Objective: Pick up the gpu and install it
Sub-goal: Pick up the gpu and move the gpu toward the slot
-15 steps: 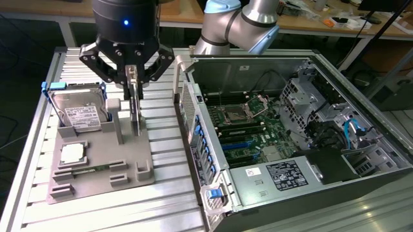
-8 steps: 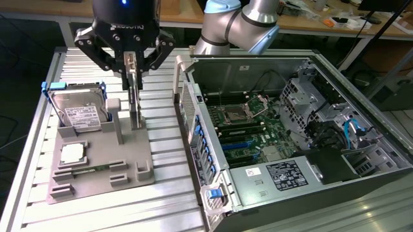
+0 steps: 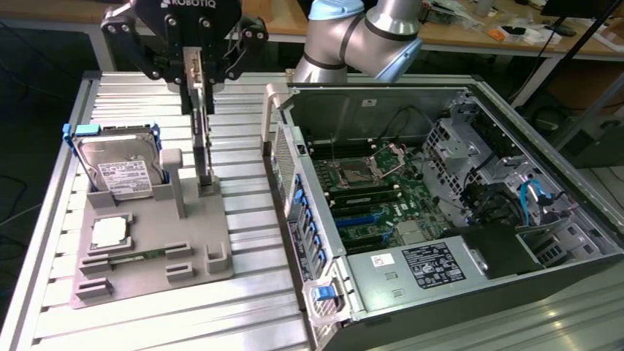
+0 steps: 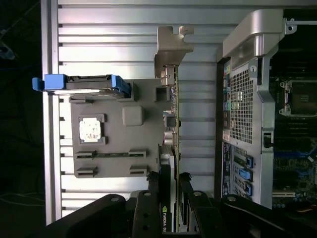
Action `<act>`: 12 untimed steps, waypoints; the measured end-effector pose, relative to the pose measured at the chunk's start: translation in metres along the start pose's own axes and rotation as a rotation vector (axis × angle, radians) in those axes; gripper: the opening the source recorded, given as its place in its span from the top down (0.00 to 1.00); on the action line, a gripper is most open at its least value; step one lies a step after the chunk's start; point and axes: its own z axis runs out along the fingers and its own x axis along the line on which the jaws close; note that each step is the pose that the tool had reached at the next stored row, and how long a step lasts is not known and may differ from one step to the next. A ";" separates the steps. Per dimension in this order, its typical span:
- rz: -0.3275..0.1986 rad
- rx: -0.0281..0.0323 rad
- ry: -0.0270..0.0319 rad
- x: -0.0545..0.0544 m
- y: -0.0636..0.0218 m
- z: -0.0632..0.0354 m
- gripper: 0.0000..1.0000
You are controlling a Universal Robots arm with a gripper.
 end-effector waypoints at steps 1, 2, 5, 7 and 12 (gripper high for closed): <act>0.000 -0.0001 -0.0001 0.000 0.0001 -0.0033 0.73; 0.000 -0.0001 -0.0001 0.000 0.0001 -0.0061 0.73; 0.000 -0.0001 -0.0001 0.000 0.0003 -0.0156 0.73; 0.000 0.0000 0.0000 0.000 0.0004 -0.0218 0.73; 0.000 0.0000 0.0000 0.000 0.0006 -0.0326 0.73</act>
